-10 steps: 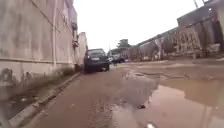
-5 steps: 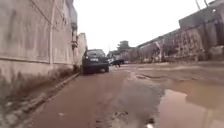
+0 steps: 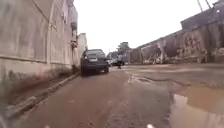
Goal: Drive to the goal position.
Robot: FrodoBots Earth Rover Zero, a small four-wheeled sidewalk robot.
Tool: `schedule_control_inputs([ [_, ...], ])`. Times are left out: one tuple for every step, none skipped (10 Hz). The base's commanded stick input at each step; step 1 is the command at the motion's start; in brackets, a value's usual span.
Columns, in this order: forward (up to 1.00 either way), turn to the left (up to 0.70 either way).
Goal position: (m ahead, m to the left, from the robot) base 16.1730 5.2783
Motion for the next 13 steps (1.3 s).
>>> schedule_control_inputs([
  [0.7,-0.03],
  [0.7,-0.12],
  [0.7,-0.25],
  [0.7,-0.35],
  [0.7,-0.35],
  [0.7,-0.27],
  [0.7,0.0],
  [0.7,0.0],
  [0.7,0.0],
  [0.7,0.0],
  [0.7,0.0],
  [0.7,0.0],
  [0.7,0.0],
])
